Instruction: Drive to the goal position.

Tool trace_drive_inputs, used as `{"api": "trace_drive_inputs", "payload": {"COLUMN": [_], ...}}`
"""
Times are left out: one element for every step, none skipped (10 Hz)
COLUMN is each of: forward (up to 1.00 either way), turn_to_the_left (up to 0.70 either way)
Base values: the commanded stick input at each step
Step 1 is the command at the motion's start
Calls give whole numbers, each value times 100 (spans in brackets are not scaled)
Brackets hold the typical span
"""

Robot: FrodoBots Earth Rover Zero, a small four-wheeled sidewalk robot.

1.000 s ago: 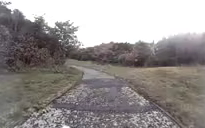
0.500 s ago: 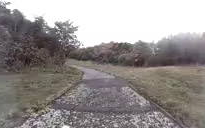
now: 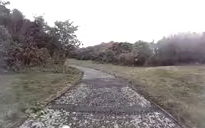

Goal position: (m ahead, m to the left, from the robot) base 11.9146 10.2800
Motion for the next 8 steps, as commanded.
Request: {"api": "trace_drive_inputs", "payload": {"forward": [7, 7, 7, 7, 7, 7, 7, 7], "turn_to_the_left": [0, 0, 0, 0, 0, 0, 0, 0]}}
